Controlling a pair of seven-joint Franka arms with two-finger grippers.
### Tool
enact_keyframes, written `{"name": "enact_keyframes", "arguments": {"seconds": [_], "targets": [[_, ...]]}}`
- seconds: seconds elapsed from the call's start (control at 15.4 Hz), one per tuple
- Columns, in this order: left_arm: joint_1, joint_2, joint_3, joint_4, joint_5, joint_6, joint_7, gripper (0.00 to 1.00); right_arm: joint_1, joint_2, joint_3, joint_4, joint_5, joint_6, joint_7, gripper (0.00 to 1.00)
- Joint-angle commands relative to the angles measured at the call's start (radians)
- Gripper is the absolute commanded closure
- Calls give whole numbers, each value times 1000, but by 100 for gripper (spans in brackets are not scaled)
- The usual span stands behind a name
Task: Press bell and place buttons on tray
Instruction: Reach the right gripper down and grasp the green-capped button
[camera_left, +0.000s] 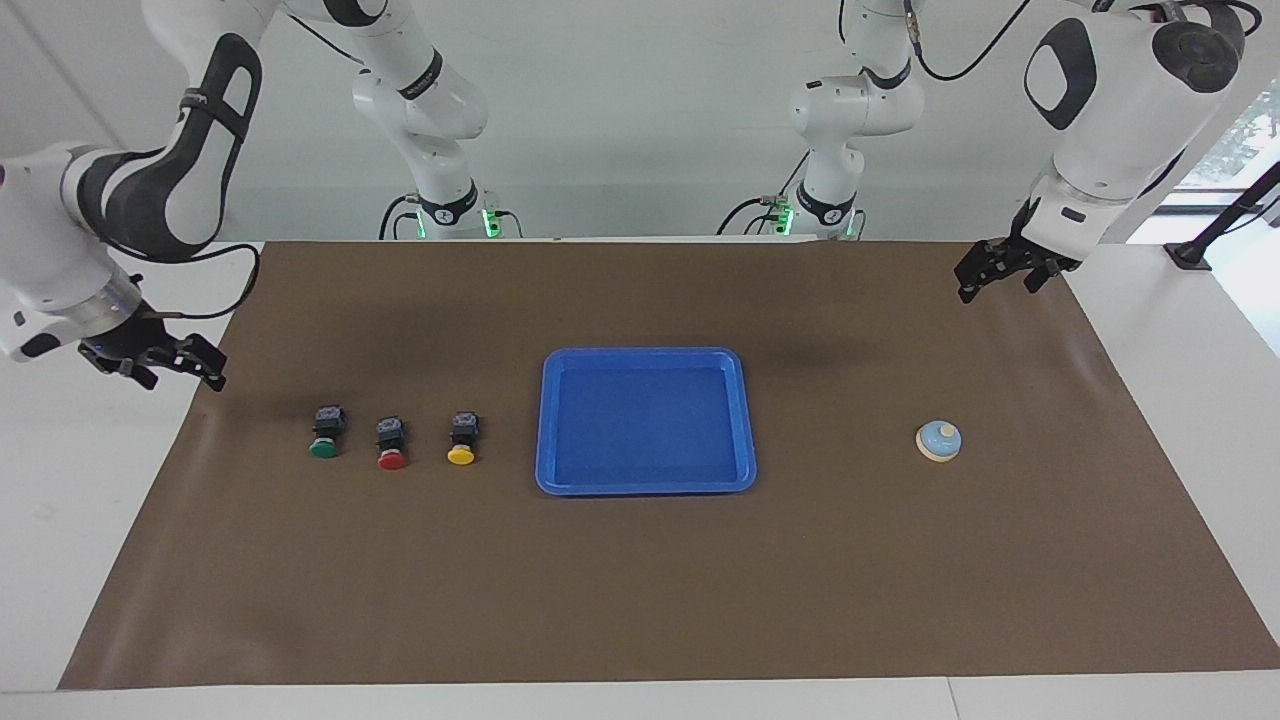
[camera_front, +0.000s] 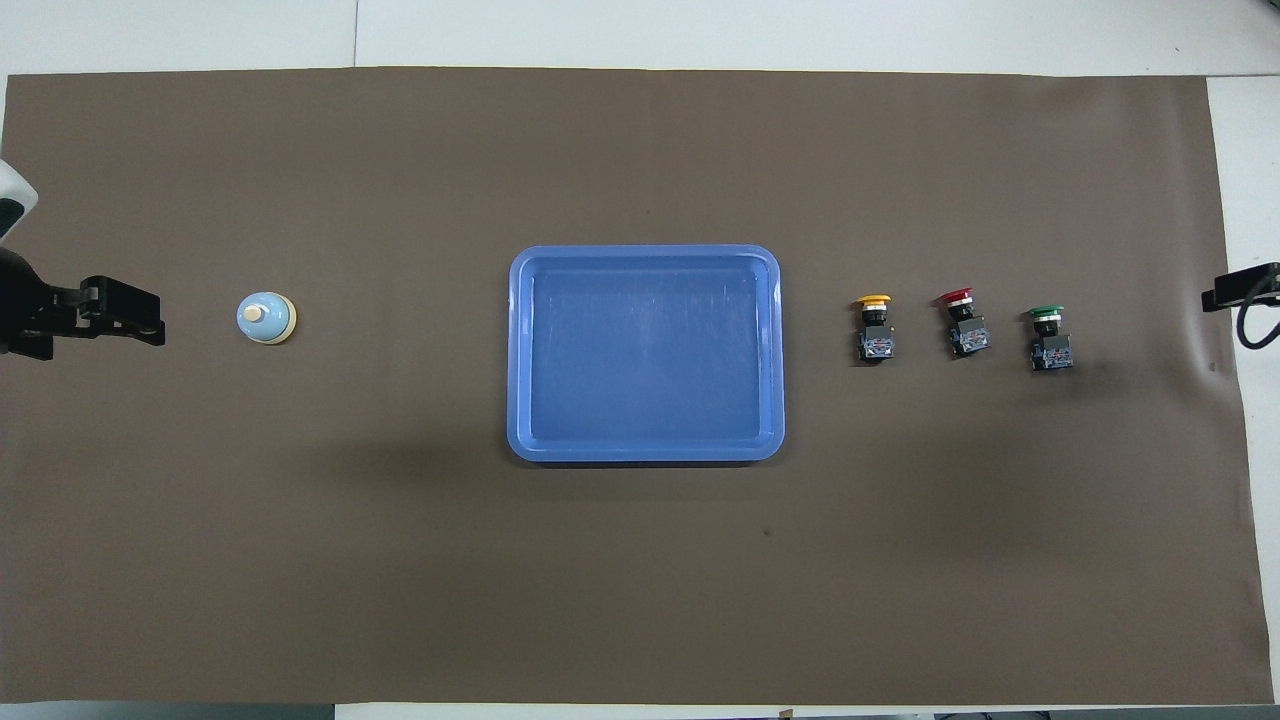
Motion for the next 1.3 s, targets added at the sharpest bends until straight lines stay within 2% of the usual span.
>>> {"name": "enact_keyframes", "arguments": {"seconds": [0.0,0.13,0.33,0.72,1.24], "targets": [[-13,-23,0,-14,-9,21,8,0,85,-58,6,-87,11,60,28,0],[-21,-24,0,8,-9,22,8,0,121,-52,8,-113,11,101,55,0],[-26,-24,-1,17,-9,29,6,0,148,-50,8,-220,11,242,55,0],[-49,-26,-6,15,-9,32,9,0,147,-32,8,-286,11,255,55,0],[-42,-30,-6,12,-9,27,5,0,148,13,9,-348,11,386,52,0]]}}
